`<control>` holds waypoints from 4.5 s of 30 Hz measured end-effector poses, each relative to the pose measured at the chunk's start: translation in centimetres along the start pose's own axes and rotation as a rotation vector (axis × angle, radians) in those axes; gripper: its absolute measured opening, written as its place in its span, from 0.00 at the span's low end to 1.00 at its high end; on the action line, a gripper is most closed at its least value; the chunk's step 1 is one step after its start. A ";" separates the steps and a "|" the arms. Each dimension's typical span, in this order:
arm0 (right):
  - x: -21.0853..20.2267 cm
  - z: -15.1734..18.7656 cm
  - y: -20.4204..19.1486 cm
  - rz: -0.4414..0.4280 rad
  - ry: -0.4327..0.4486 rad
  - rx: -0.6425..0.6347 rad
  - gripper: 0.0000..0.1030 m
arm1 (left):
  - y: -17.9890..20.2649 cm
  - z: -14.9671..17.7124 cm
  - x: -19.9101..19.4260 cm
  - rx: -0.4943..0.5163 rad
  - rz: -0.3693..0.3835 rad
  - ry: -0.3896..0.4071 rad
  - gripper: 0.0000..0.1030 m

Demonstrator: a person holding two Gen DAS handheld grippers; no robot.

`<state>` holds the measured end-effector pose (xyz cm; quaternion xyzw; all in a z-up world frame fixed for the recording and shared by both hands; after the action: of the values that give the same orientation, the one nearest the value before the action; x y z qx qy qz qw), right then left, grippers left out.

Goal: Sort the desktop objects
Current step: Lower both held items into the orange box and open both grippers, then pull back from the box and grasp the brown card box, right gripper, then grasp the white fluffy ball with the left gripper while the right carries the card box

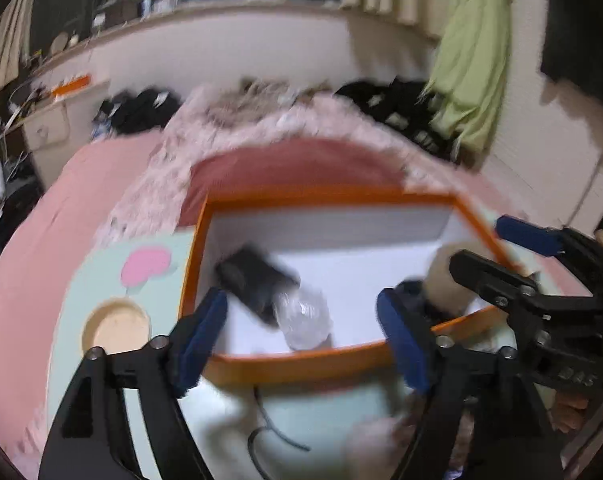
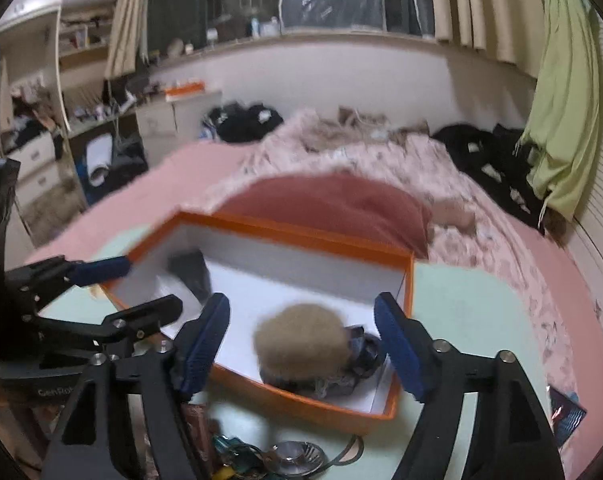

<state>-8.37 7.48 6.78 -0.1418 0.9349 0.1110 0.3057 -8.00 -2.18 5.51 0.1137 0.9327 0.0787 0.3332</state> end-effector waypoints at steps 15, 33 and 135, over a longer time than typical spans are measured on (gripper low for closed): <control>-1.9 1.3 1.7 -0.015 0.090 0.040 0.76 | 0.5 0.7 -2.6 0.026 0.035 0.082 0.78; -8.0 13.1 1.6 -0.043 -0.121 -0.047 0.80 | 2.2 11.5 -6.4 0.033 0.122 -0.191 0.79; -8.7 13.2 2.6 -0.137 -0.068 0.041 0.18 | 3.0 6.9 -1.9 0.010 0.119 -0.177 0.22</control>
<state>4.67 15.53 1.94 -0.1951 0.9143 0.0755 0.3469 -1.68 0.68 2.05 0.1773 0.8915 0.0833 0.4084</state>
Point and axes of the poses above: each gripper's, at about its wrist camera, not at the fingertips, and x roughly the way its jaws point, y to its right, z to its underside, the point moved 1 cm from there along x, roughly the way its jaws point, and after that the axes turned 12 degrees about z, right-handed, at the moved point
